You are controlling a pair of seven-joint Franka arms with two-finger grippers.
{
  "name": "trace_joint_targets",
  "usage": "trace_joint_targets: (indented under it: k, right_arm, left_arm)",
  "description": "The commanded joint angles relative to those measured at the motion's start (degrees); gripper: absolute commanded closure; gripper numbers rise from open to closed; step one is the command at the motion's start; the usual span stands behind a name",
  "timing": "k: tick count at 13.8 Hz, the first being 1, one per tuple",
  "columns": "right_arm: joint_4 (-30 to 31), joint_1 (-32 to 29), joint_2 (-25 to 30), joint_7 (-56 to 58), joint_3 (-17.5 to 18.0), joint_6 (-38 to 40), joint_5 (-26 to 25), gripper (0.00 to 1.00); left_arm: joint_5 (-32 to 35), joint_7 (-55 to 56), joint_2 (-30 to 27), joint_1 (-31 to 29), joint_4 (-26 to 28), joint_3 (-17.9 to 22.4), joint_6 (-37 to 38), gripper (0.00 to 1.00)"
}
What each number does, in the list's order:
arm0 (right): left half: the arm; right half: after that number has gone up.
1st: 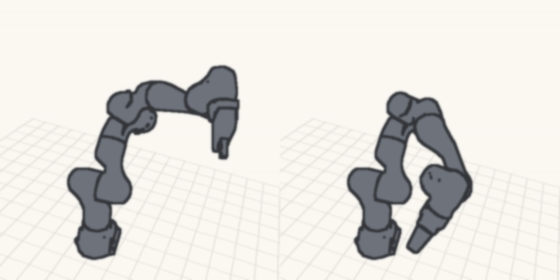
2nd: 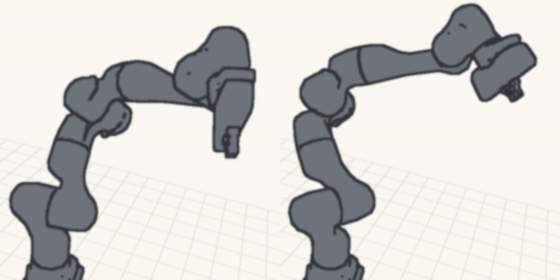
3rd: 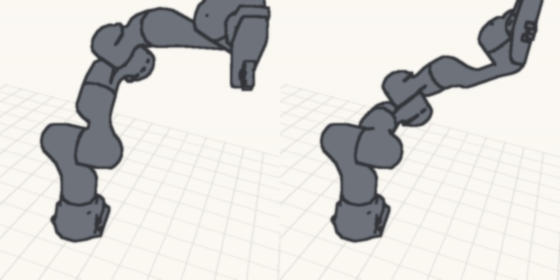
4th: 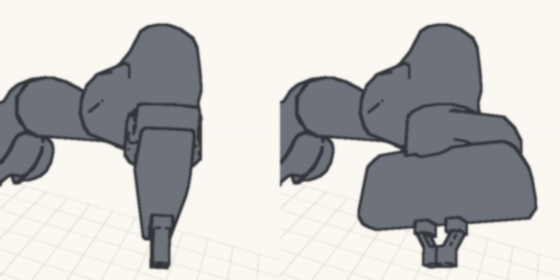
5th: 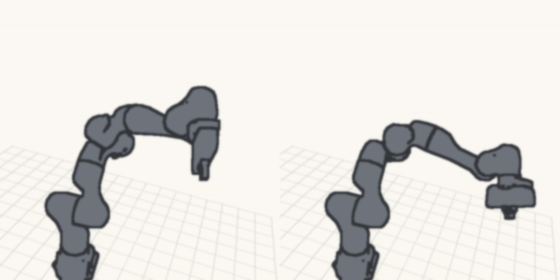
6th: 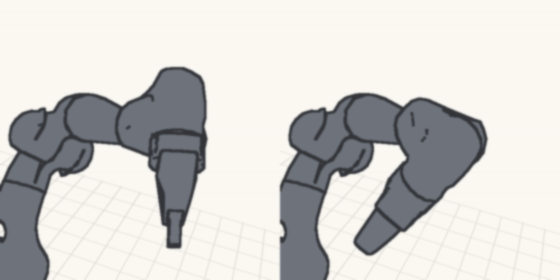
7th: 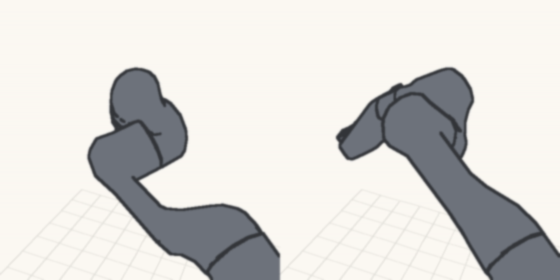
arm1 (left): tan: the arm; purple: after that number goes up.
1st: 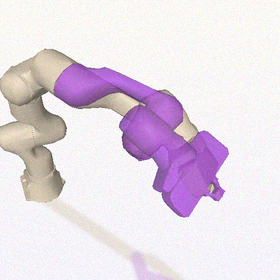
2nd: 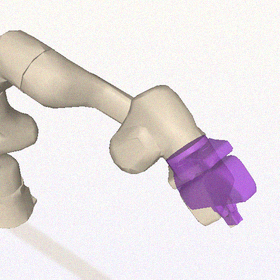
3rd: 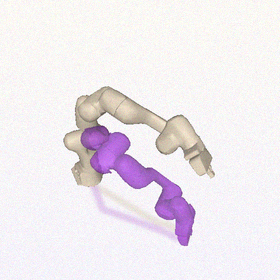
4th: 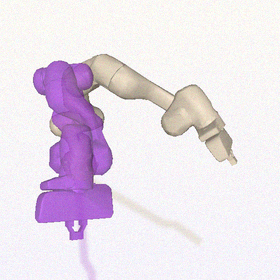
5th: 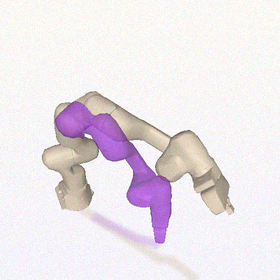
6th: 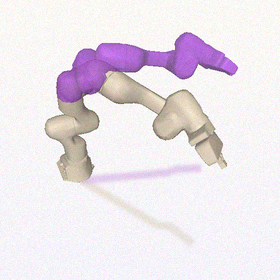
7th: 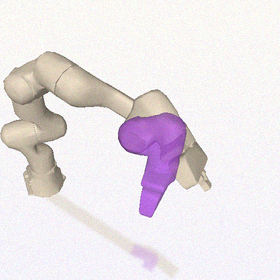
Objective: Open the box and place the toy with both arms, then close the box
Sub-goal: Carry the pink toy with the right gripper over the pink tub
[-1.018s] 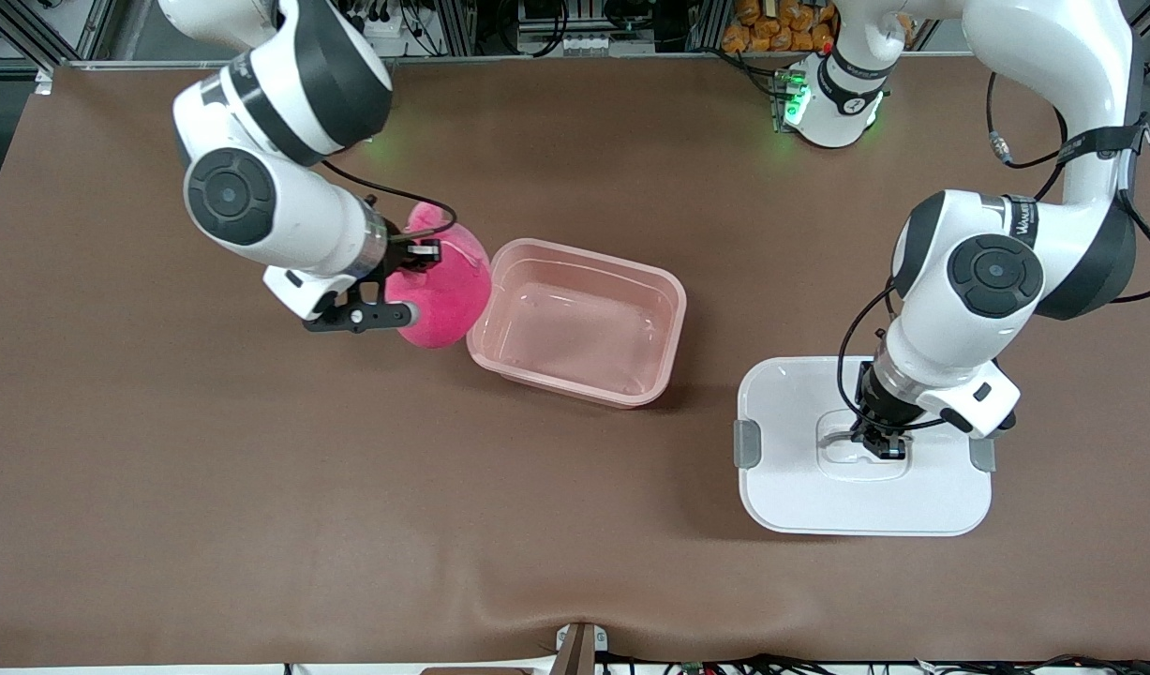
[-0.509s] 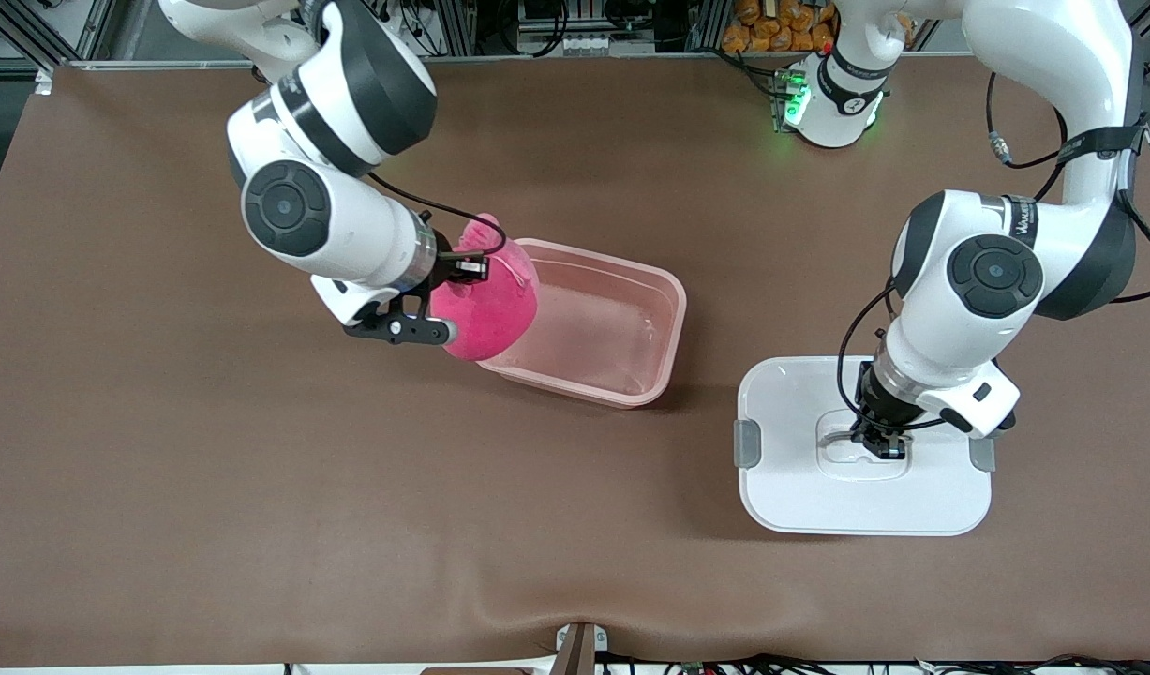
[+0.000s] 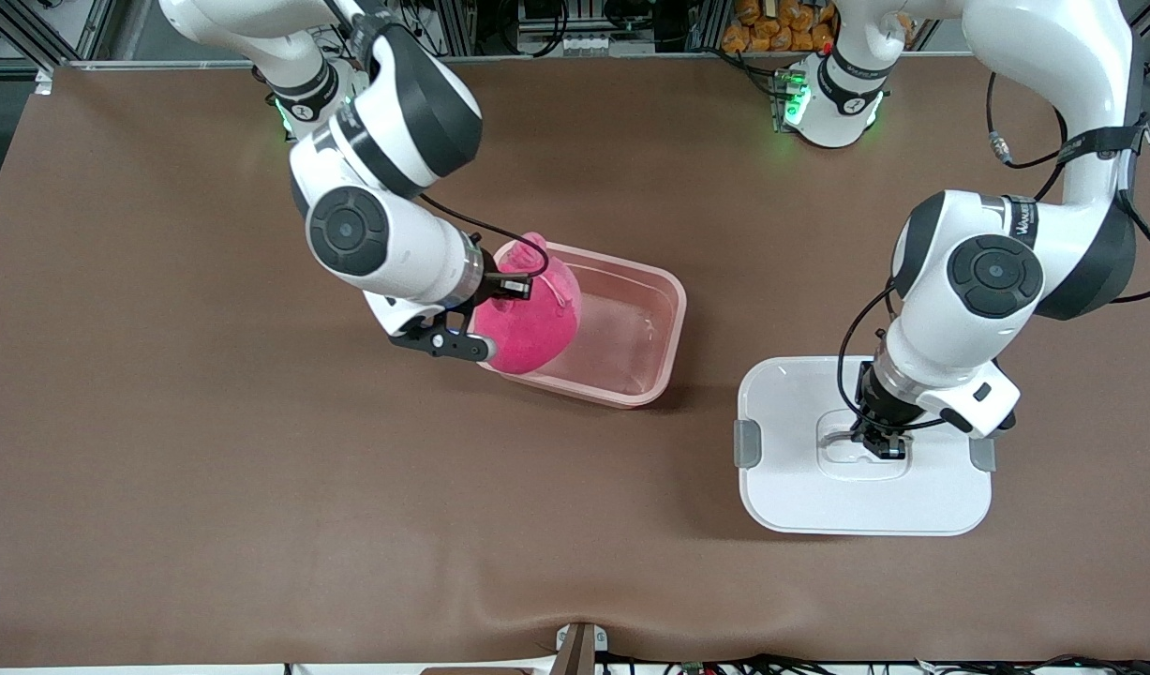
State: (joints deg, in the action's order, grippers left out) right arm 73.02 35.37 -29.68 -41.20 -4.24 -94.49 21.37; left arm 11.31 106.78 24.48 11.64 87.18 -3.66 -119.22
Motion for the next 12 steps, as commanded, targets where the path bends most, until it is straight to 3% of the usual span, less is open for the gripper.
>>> trace_joint_targets:
  k: [1, 7, 12]
  right_arm:
    - [-2.00, 0.66, -1.70, -0.38, -0.59, 1.06, 1.31, 1.00]
    - [-1.91, 2.41, -5.74, 1.20, -0.68, 0.71, 0.08, 1.00]
    - [-1.65, 3.03, -8.28, 2.88, -0.59, 0.37, -4.22, 1.00]
  left_arm:
    - [-1.03, -1.05, -0.40, -0.48, -0.08, -0.29, 0.30, 1.00]
    - [-0.94, -1.05, -0.40, -0.48, -0.08, -0.29, 0.30, 1.00]
    - [-1.03, -0.96, -0.40, -0.39, -0.08, -0.29, 0.30, 1.00]
